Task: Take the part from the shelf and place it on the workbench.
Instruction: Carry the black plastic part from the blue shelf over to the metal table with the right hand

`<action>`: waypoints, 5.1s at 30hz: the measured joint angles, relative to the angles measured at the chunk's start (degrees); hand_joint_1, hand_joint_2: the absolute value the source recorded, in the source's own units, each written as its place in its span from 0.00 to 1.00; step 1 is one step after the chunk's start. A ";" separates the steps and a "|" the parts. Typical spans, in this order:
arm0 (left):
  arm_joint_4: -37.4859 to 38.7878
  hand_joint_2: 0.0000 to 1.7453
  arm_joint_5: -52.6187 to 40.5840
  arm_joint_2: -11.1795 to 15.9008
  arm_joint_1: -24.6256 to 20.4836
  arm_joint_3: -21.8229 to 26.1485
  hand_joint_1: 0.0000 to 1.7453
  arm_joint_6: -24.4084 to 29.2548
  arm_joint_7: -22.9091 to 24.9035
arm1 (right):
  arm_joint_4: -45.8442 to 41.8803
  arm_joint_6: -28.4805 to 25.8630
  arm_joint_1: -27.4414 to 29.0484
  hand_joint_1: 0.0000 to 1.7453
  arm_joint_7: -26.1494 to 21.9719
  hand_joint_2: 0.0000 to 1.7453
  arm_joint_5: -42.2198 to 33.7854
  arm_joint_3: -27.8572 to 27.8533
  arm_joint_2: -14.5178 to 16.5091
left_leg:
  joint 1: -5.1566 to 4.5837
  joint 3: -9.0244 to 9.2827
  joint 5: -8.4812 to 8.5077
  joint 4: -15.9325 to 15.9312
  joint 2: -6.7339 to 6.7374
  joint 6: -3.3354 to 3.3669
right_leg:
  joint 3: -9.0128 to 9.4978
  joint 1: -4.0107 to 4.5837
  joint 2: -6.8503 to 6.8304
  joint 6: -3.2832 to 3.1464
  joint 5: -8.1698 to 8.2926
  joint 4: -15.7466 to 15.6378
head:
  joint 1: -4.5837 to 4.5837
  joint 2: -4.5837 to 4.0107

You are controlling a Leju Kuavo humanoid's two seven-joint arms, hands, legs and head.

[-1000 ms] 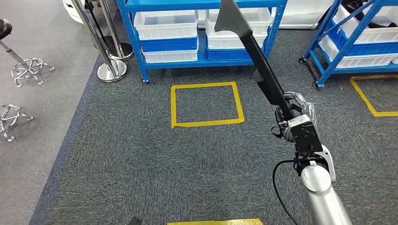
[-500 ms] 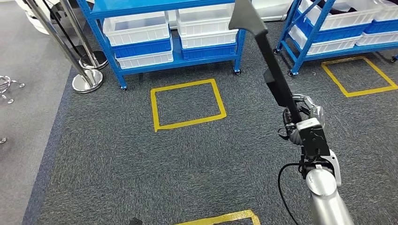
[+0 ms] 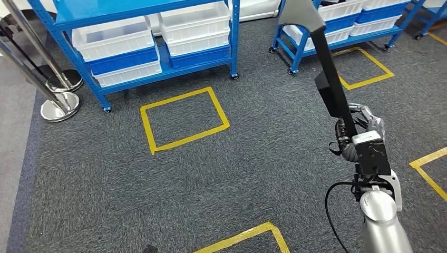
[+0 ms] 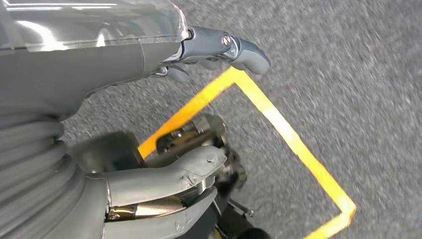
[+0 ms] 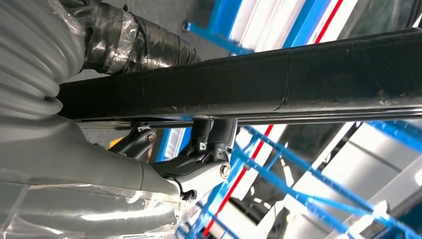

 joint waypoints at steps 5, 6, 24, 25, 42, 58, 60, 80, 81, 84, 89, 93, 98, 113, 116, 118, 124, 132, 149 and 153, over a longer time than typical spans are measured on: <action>0.00 1.00 0.37 -0.03 -0.04 0.49 0.00 -0.02 -0.04 | -0.93 -0.03 0.60 1.00 0.10 1.00 -0.10 -0.49 -0.42 | 0.07 -0.41 -1.94 2.13 -0.15 -1.21 | -0.31 0.01 2.42 -1.85 0.49 -0.57 | -0.04 0.00; 0.00 1.00 0.47 -0.04 -0.02 0.56 0.00 -0.02 -0.08 | -1.20 -0.04 0.66 1.00 0.09 1.00 -0.13 -0.61 -0.51 | 0.30 -1.24 -3.52 4.30 -1.62 -1.59 | -0.41 -0.12 2.97 -2.10 0.65 -0.62 | -0.05 0.00; 0.00 1.00 0.61 -0.43 0.64 1.31 0.00 0.41 -0.76 | -3.26 -0.37 2.75 1.00 -0.01 1.00 0.11 -2.67 -1.88 | 0.29 2.54 1.39 -4.10 -4.38 1.48 | -6.32 -0.17 4.66 0.26 -3.88 8.85 | 0.03 0.00; 0.00 1.00 0.61 -0.46 0.74 1.36 0.00 0.41 -0.82 | -3.32 -0.42 3.00 1.00 -0.05 1.00 0.25 -2.76 -1.90 | 0.35 2.39 1.27 -3.87 -3.45 1.36 | -6.98 -0.35 4.15 0.50 -4.44 10.73 | 0.04 0.00; 0.00 1.00 0.57 -0.82 0.82 1.85 0.00 0.45 -0.99 | -5.35 -0.84 3.95 1.00 -0.25 1.00 1.23 -3.96 -2.51 | 1.23 -4.50 -7.80 14.21 -4.64 -1.98 | -1.24 -0.35 6.62 -1.79 1.49 -0.83 | -0.01 0.00; 0.00 1.00 -0.07 -1.03 0.79 1.98 0.00 0.42 -0.71 | -5.49 0.17 3.34 1.00 1.03 1.00 2.74 -5.63 -4.16 | 1.00 1.67 -0.46 -1.56 -1.28 0.59 | -5.11 -0.61 2.96 1.63 -2.01 8.10 | 0.22 0.00; 0.00 1.00 -0.08 -1.10 0.71 1.98 0.00 0.42 -0.71 | -5.48 0.17 3.21 1.00 1.04 1.00 2.84 -5.66 -4.46 | 0.85 1.48 -1.02 -0.77 0.17 0.03 | -1.14 -0.33 0.59 1.43 0.28 1.31 | 0.21 0.00; 0.00 1.00 -0.08 -1.12 0.79 2.81 0.00 0.62 -0.89 | -5.76 -0.09 4.12 1.00 1.04 1.00 3.61 -5.56 -4.57 | 1.14 2.25 -1.80 -0.37 -9.14 -0.37 | -2.04 -0.72 11.64 0.72 3.33 -1.93 | 0.20 0.00; 0.00 1.00 -0.09 -1.16 0.77 2.84 0.00 0.64 -0.91 | -5.87 -0.12 4.39 1.00 1.03 1.00 3.75 -5.57 -4.62 | 1.25 2.36 -1.42 -0.88 -8.29 -0.02 | -2.36 -0.62 10.82 1.02 2.99 -1.58 | 0.28 0.00; 0.00 1.00 -0.11 -1.28 0.82 2.96 0.00 0.68 -0.93 | -6.09 -0.30 4.39 1.00 0.97 1.00 4.67 -5.55 -4.67 | 1.29 2.34 -0.75 -1.78 -5.56 0.75 | -5.70 -0.22 5.59 1.37 -1.72 5.61 | 0.57 0.00; 0.00 1.00 -0.40 -1.29 0.91 3.19 0.00 0.80 -0.87 | -6.09 -1.51 4.80 1.00 1.03 1.00 8.20 -5.38 -4.42 | 1.06 2.03 -1.09 -1.35 -1.08 0.63 | -4.20 -0.57 2.68 2.01 -1.07 6.72 | 0.56 0.00; 0.00 1.00 -0.64 -1.34 0.63 3.26 0.00 0.96 -0.85 | -6.09 -2.96 4.54 1.00 1.19 1.00 11.73 -4.72 -4.06 | 0.54 1.96 -1.96 -0.48 1.35 -0.45 | 0.59 0.34 -0.14 0.77 0.99 -1.98 | 0.54 0.00; 0.00 1.00 -1.41 -1.35 0.32 3.29 0.00 1.03 -0.53 | -5.89 -4.65 3.53 1.00 2.85 1.00 18.21 -3.07 -3.54 | 0.96 0.50 -5.57 3.96 -1.86 -1.87 | 0.26 -0.22 2.91 -0.99 1.58 -2.38 | 0.51 0.00; 0.00 1.00 -2.22 -1.51 0.09 3.36 0.00 1.15 -0.01 | -3.46 -9.22 -0.76 1.00 6.50 1.00 27.74 1.66 -2.93 | 1.70 1.44 -0.81 -0.85 -6.91 0.37 | -3.31 -0.33 8.40 1.29 0.92 1.08 | 0.73 0.00; 0.00 1.00 -2.22 -1.54 0.20 3.39 0.00 1.16 -0.01 | -3.30 -9.37 -1.09 1.00 6.79 1.00 27.35 1.68 -3.07 | 1.34 1.45 -0.73 -1.02 -4.21 0.86 | -7.72 -0.18 4.30 1.55 -3.75 10.70 | 0.88 0.00; 0.00 1.00 -2.20 -1.52 0.28 3.41 0.00 1.16 -0.01 | -3.16 -9.37 -0.82 1.00 6.98 1.00 26.89 1.61 -3.10 | 1.24 1.45 -0.89 -0.95 -2.40 0.88 | -7.84 -0.23 3.64 1.61 -3.22 11.79 | 0.89 0.00; 0.00 1.00 -2.23 -1.53 0.07 3.42 0.00 1.16 -0.06 | -3.11 -9.38 -0.45 1.00 7.04 1.00 26.36 1.01 -3.44 | 0.54 1.86 -1.95 -0.46 1.65 -0.37 | 0.02 1.05 -0.36 0.29 1.83 -2.36 | 0.85 0.00; 0.00 1.00 -2.50 -1.51 0.25 3.42 0.00 1.24 -0.02 | -3.07 -9.80 1.20 1.00 7.27 1.00 27.18 0.28 -3.71 | 1.10 -4.59 -9.86 14.76 -4.43 -1.73 | 0.07 0.43 5.14 -1.57 2.34 -2.96 | 0.83 0.00; 0.00 1.00 -3.03 -1.44 0.34 3.58 0.00 1.77 -0.08 | -2.14 -10.17 2.96 1.00 7.78 1.00 27.57 -1.23 -3.87 | 0.98 1.13 -1.01 -0.37 -2.34 1.01 | -7.28 -0.29 3.55 1.73 -2.42 10.98 | 1.00 0.00; -0.01 1.00 -3.07 -1.44 0.15 3.66 0.00 1.86 -0.14 | -1.93 -10.15 3.04 1.00 7.85 1.00 27.51 -1.70 -3.89 | 0.59 1.47 -1.54 -0.30 0.43 0.25 | -0.62 0.43 -0.30 0.93 2.14 -1.11 | 0.98 0.00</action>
